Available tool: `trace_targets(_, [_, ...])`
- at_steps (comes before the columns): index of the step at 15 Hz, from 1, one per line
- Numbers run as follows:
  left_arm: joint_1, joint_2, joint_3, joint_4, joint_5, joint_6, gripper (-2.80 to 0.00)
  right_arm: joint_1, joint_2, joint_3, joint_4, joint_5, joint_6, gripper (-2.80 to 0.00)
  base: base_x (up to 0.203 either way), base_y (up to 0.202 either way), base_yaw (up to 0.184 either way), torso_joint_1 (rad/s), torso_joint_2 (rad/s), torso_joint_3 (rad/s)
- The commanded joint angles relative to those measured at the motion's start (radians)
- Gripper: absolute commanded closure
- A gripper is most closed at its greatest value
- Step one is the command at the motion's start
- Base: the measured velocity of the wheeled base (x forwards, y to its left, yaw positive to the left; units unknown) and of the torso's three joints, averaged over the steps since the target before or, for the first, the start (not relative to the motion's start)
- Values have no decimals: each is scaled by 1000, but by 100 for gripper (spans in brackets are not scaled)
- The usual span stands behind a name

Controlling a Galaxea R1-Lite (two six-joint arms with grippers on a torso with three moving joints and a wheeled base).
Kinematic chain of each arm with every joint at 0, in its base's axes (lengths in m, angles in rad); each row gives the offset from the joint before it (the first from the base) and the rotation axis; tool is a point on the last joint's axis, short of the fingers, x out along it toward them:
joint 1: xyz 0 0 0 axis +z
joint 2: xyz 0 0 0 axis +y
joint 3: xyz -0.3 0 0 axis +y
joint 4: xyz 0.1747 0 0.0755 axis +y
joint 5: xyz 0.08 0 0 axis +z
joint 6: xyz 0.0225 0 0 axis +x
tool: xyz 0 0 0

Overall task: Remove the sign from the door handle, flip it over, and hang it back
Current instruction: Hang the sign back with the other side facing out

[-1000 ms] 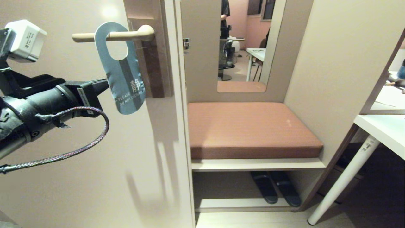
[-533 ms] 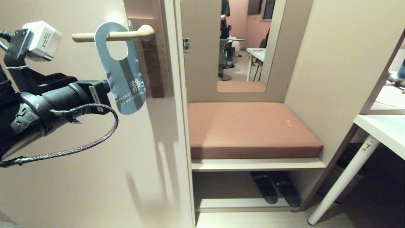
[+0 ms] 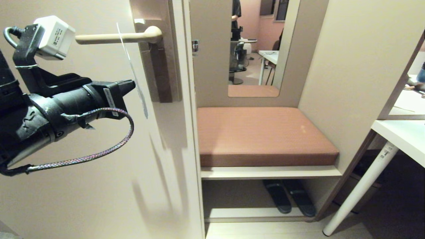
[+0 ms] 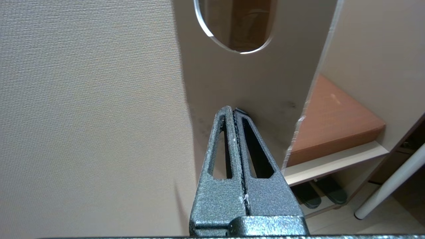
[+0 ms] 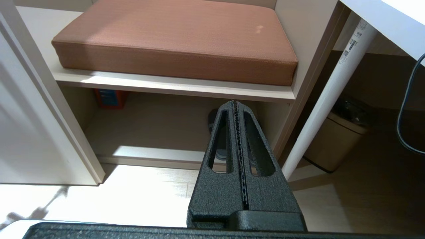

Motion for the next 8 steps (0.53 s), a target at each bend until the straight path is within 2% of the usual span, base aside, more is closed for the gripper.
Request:
trace_targets(1, [-11,-5,0,-3,1,0,0,0,1,0,1,-1,0,0,0,0,0,0,0,0])
trace_targets(8, [-27,19,-10,-11,1,-3,0,0,1,0,1,0,0,0,0,0,0,0,0,0])
